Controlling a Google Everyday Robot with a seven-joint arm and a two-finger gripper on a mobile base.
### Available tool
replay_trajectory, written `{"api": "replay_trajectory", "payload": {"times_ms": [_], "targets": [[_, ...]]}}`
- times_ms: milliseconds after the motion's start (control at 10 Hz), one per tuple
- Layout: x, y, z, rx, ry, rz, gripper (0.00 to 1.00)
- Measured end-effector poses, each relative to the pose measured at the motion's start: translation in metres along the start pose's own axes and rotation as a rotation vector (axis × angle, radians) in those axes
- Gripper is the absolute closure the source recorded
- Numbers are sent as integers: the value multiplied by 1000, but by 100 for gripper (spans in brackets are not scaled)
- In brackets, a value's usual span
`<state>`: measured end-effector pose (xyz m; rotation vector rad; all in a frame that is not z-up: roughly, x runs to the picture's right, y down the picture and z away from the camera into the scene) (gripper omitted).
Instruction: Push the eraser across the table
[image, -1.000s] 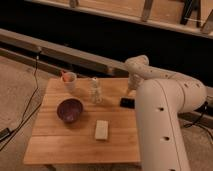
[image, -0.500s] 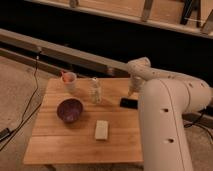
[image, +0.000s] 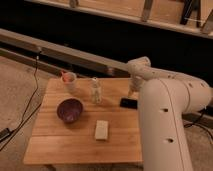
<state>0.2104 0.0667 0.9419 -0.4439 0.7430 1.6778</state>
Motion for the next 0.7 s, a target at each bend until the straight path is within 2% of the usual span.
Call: {"api": "replay_trajectory", "payload": {"times_ms": [700], "targets": [[6,-2,11,5,16,1,35]]}}
